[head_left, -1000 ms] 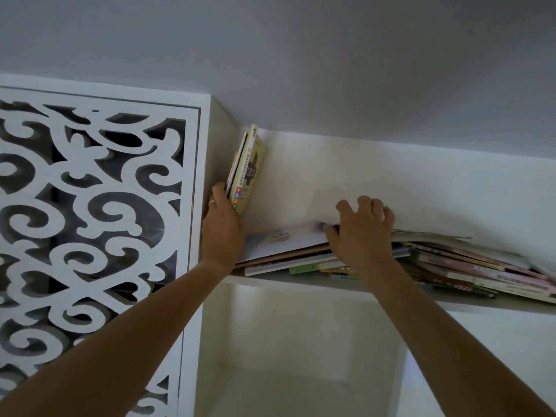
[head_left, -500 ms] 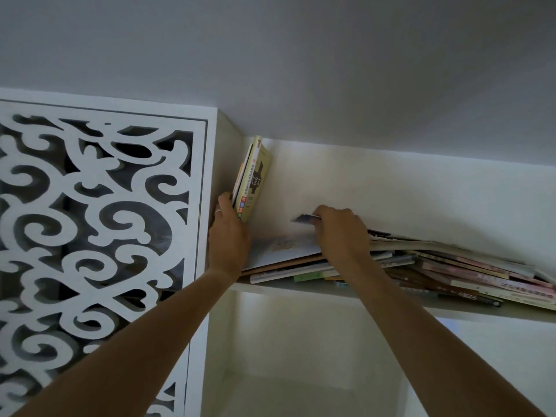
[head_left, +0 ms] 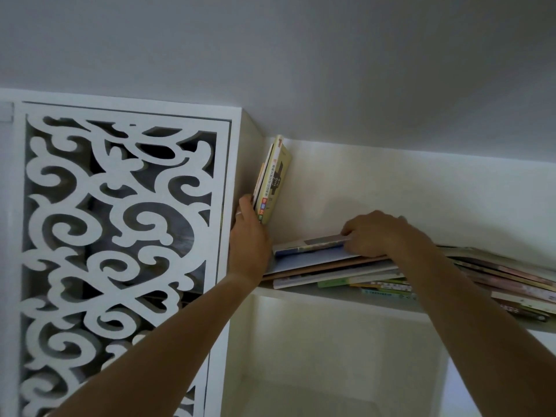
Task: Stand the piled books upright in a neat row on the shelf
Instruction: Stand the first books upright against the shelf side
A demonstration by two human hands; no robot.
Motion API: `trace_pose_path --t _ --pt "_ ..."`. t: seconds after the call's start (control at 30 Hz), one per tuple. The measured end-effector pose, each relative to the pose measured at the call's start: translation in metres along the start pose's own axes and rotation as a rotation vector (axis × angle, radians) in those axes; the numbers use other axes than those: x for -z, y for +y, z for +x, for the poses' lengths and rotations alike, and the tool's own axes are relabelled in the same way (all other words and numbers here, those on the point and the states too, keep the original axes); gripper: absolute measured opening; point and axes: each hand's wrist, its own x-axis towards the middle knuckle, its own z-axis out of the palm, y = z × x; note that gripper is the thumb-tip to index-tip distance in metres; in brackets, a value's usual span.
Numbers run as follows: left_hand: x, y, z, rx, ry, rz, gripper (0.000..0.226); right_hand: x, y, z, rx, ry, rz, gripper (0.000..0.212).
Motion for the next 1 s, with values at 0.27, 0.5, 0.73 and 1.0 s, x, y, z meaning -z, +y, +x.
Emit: trace_pose_path --t 0.27,0.5,0.73,1.0 --pt "0.002 0.003 0.002 0.033 0.006 -0.072 0.043 -0.013 0.016 0.002 -0.172 0.693 0.091 0.027" --pt "0.002 0.013 0.002 0.074 0.032 -0.043 0.041 -0.026 -0.026 0.002 -0.116 0.852 0.267 0.032" --pt "0.008 0.025 0.002 0.079 0.09 -0.069 0.032 -0.022 -0.113 0.008 0.096 0.674 0.89 0.03" --pt "0.026 0.002 0.005 0.058 -0.217 -0.301 0.045 -0.028 -0.145 0.018 0.273 0.33 1.104 0.039"
